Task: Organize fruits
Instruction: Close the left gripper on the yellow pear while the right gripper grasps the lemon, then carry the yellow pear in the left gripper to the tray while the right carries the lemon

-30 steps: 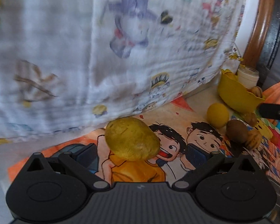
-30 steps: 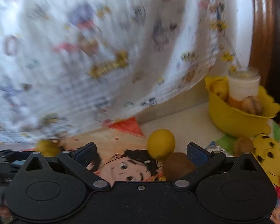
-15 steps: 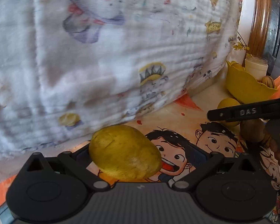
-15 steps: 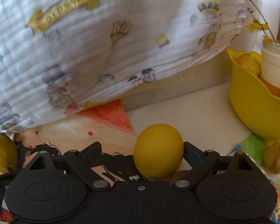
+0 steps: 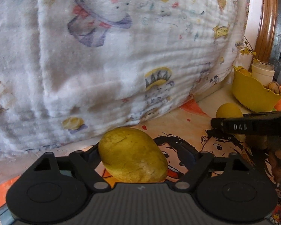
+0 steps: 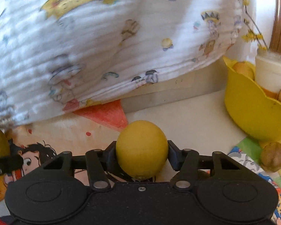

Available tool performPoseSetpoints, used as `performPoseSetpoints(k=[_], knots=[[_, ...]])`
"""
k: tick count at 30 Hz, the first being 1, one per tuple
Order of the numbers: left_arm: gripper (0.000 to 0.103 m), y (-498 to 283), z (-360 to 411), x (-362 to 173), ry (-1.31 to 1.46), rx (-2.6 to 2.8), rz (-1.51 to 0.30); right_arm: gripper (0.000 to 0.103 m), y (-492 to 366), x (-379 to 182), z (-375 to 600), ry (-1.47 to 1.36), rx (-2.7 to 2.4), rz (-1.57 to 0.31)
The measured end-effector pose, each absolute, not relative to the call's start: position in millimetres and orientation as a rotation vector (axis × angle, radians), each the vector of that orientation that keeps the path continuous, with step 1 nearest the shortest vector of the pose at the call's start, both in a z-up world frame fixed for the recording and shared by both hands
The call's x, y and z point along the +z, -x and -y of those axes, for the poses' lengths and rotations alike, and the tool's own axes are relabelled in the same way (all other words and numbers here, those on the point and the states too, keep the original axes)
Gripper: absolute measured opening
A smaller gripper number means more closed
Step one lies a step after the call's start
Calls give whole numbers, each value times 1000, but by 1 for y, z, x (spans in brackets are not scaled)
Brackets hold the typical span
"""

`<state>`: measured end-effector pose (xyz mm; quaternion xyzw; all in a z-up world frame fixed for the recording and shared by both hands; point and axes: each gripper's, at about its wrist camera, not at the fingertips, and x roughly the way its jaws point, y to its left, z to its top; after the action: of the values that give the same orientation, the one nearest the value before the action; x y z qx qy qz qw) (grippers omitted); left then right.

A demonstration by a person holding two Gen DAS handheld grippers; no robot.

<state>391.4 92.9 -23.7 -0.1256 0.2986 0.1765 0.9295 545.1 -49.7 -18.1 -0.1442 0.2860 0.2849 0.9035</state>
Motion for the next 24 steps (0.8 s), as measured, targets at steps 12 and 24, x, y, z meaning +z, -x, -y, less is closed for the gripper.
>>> performPoseSetpoints(k=[12, 24], knots=[[70, -390, -94, -23, 217, 395, -625, 56, -514, -16, 38, 395, 617, -572], [68, -356, -103, -12, 315, 285, -664, 56, -479, 3, 55, 177, 684, -714]])
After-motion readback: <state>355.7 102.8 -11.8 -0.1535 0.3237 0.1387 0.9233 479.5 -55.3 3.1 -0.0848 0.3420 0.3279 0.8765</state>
